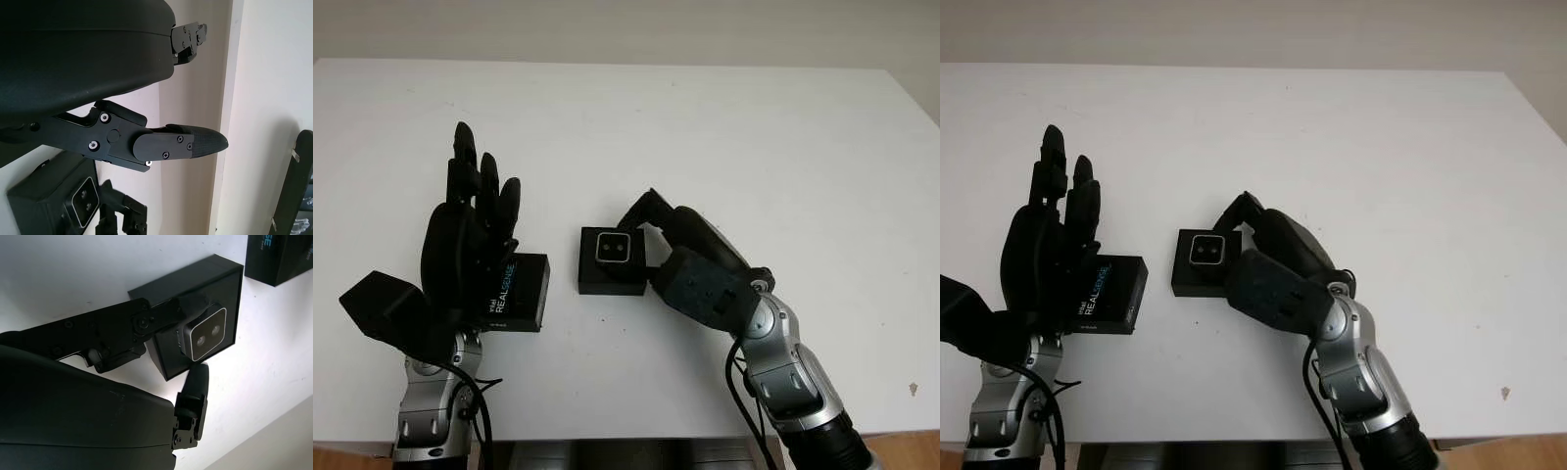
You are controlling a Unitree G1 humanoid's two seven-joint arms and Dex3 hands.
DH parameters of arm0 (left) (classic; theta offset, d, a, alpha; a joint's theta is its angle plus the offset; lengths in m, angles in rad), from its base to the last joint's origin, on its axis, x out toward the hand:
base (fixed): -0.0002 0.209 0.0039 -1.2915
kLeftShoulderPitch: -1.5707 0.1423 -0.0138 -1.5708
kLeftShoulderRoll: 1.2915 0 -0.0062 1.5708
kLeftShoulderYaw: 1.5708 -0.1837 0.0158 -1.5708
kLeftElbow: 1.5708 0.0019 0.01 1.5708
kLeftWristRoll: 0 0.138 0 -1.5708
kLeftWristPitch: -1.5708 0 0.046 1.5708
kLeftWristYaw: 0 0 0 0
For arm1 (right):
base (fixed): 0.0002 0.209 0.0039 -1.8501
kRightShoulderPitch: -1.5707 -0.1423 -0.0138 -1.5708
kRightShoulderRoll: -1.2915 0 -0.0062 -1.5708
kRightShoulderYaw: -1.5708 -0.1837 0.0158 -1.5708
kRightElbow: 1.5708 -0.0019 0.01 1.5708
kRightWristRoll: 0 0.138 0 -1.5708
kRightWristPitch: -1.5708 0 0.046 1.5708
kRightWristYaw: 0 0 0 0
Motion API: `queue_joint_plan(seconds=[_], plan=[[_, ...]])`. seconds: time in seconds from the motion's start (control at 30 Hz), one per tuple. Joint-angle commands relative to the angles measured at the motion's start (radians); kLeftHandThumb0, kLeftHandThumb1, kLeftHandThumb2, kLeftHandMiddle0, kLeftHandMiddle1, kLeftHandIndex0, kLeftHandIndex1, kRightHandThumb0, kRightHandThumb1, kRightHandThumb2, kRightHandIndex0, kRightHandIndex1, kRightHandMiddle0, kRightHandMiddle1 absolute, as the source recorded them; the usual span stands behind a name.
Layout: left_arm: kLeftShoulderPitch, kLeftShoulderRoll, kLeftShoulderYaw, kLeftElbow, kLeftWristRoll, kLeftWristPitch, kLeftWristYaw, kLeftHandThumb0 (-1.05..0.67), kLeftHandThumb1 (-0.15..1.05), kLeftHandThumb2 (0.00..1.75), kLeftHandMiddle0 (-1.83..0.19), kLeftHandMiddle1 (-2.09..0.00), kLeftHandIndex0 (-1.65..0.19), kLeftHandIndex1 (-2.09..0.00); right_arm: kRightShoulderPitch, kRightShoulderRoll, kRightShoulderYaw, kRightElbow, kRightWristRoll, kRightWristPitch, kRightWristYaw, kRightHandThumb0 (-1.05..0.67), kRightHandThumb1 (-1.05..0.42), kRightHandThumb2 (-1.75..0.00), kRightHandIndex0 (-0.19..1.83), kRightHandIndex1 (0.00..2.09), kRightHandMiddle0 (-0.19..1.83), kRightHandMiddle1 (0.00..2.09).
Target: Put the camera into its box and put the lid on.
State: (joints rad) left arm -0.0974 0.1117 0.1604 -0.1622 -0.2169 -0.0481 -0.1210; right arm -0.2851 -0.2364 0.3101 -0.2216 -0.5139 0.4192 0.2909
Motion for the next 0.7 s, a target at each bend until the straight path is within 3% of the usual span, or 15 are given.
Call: queue_joint_plan(seconds=[0.0,0.13,0.53,0.67], plan=[[0.011,-0.005,-0.002,-0.017,-0.002,0.000,0.001,-0.62,1.05,0.36,0.16,-0.05,0.19,-0.03,-0.001,-0.012,0.007,-0.028,-0.003,0.009,0.016,-0.68,-1.00,-0.05,-0.08,0.03,-0.08,0.56],[0.012,-0.004,0.000,-0.010,-0.006,-0.007,-0.007,-0.61,1.05,0.37,0.16,-0.05,0.19,-0.03,-0.002,-0.016,0.004,-0.040,0.001,0.020,0.043,-0.68,-0.99,-0.05,-0.14,0.03,-0.06,0.39],[0.015,-0.007,-0.002,-0.012,-0.001,-0.005,-0.003,-0.62,1.05,0.36,0.15,-0.06,0.19,-0.03,0.000,-0.018,-0.006,-0.041,0.021,0.007,0.050,-0.69,-0.97,-0.05,-0.18,0.03,-0.05,0.26],[0.016,-0.003,-0.001,-0.012,-0.001,-0.006,-0.005,-0.62,1.05,0.36,0.16,-0.05,0.19,-0.03,0.008,-0.041,-0.012,-0.042,0.024,-0.077,0.024,-0.72,-1.02,-0.08,-0.15,0.05,-0.06,0.22]])
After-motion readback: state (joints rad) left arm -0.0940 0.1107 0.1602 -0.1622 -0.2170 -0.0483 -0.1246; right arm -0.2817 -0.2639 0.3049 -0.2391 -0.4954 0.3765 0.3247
